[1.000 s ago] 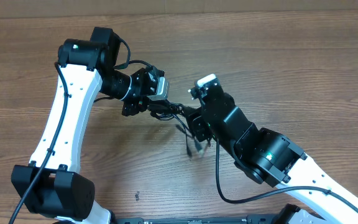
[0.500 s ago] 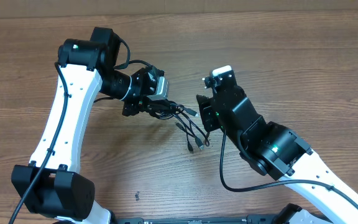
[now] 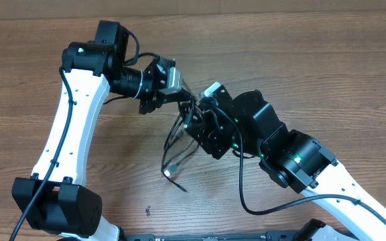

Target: Untangle cables

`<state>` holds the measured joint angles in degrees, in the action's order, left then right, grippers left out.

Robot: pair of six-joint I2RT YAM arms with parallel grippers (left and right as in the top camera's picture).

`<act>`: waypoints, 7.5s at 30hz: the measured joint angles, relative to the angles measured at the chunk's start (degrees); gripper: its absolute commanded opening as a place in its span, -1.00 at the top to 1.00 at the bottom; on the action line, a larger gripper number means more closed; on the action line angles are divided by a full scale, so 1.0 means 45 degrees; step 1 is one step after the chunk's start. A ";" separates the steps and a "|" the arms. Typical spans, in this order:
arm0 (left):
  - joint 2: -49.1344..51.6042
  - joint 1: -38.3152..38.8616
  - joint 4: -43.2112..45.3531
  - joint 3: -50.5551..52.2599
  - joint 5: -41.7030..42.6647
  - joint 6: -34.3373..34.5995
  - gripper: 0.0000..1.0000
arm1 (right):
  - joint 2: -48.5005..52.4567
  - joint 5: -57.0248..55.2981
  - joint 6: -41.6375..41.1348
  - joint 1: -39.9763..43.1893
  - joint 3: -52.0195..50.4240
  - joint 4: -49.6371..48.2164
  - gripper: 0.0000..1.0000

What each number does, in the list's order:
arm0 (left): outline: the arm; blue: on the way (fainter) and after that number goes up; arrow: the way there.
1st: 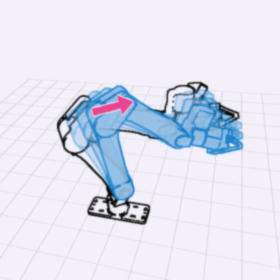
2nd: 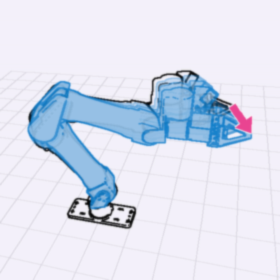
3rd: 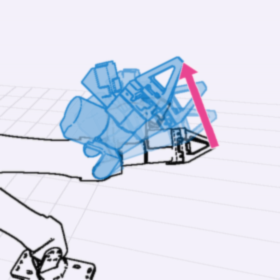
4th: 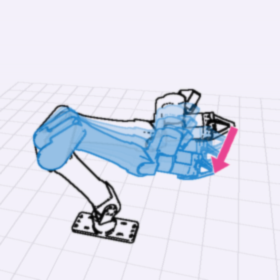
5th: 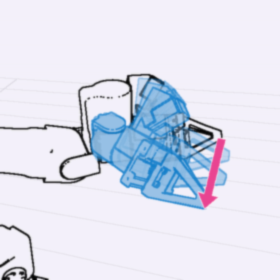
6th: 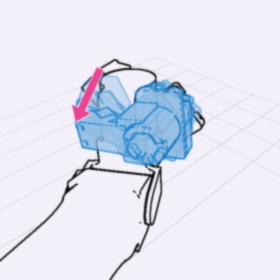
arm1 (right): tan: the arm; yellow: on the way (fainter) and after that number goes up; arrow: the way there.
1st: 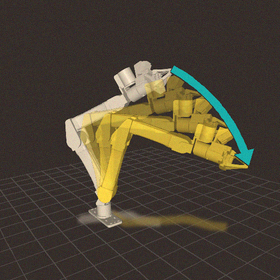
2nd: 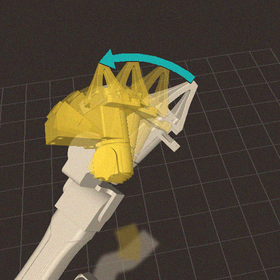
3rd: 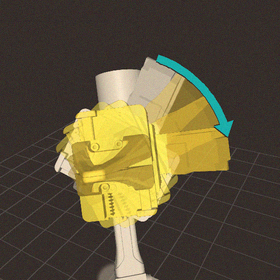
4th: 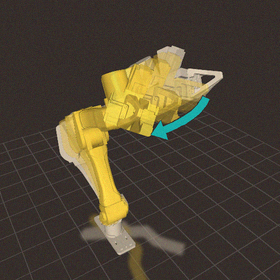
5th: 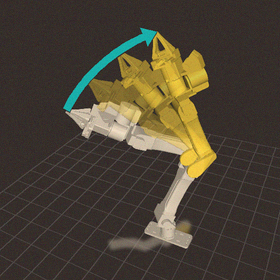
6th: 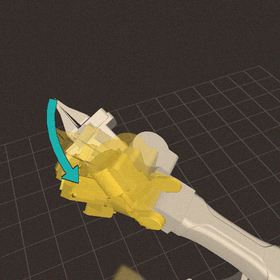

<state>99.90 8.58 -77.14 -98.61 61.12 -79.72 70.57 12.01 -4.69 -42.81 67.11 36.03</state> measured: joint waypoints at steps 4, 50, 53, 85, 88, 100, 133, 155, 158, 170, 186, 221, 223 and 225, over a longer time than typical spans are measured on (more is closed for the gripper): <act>0.0000 0.0000 0.0753 0.0000 0.0053 0.1365 0.91 | 0.0000 0.0855 0.0015 0.0000 0.0000 -0.0214 0.05; 0.0010 0.0000 0.5110 0.0005 0.1064 0.6402 0.91 | 0.0359 0.1501 0.1428 -0.0019 0.0000 -0.0515 0.36; 0.0010 0.0000 0.6033 0.0000 0.0306 0.8738 0.92 | 0.0359 0.1603 0.1457 -0.0019 0.0000 -0.0510 0.48; 0.0019 -0.0685 -0.2900 -0.0029 0.2662 0.1991 0.91 | 0.0262 0.3725 0.6688 0.2050 0.0000 -0.1865 -0.52; 0.0019 -0.0583 -0.2526 -0.0029 0.2953 0.1841 0.92 | 0.0262 0.5445 0.6907 0.2084 0.0000 -0.1588 -0.49; 0.0019 -0.1705 -0.1311 -0.0029 0.4512 0.2064 0.92 | 0.0257 0.8461 0.7237 0.2171 0.0000 -0.1146 -0.41; 0.0019 -0.0651 -0.0612 -0.0029 0.4813 0.3322 0.92 | 0.0238 0.7883 0.7189 0.3507 0.0000 -0.1953 -0.25; 0.0019 -0.0053 0.0515 -0.0034 0.4794 0.3395 0.93 | 0.0238 1.1293 0.7660 0.3589 0.0000 -0.2307 -0.11; 0.0019 0.0078 0.1073 -0.0029 0.4323 0.3735 0.91 | 0.0257 1.1268 0.7650 0.3589 0.0000 -0.2331 -0.10; 0.0024 0.0155 0.4959 -0.0034 0.0136 0.9136 0.91 | 0.0427 1.1142 0.7383 0.3560 0.0000 -0.2395 -0.10; 0.0024 0.0000 0.4707 -0.0034 0.1399 1.0025 0.92 | 0.0423 0.4765 0.2900 0.3551 0.0000 -0.2263 -0.16; 0.0049 -0.0078 0.9335 0.0005 0.3881 1.4275 0.91 | 0.0423 0.3405 -0.1307 0.3551 0.0000 0.0325 -0.38; 0.0068 -0.0078 1.0472 0.0000 0.5051 1.5465 0.92 | 0.0423 0.2822 -0.0617 0.3551 0.0000 0.0554 -0.38; 0.0068 -0.0083 1.0977 0.0000 0.5513 1.6461 0.92 | 0.0423 0.1909 0.0068 0.3551 0.0000 0.0816 -0.37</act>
<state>100.20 8.21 -27.75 -98.61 85.93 -5.65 72.47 20.60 -4.38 -26.83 67.11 39.70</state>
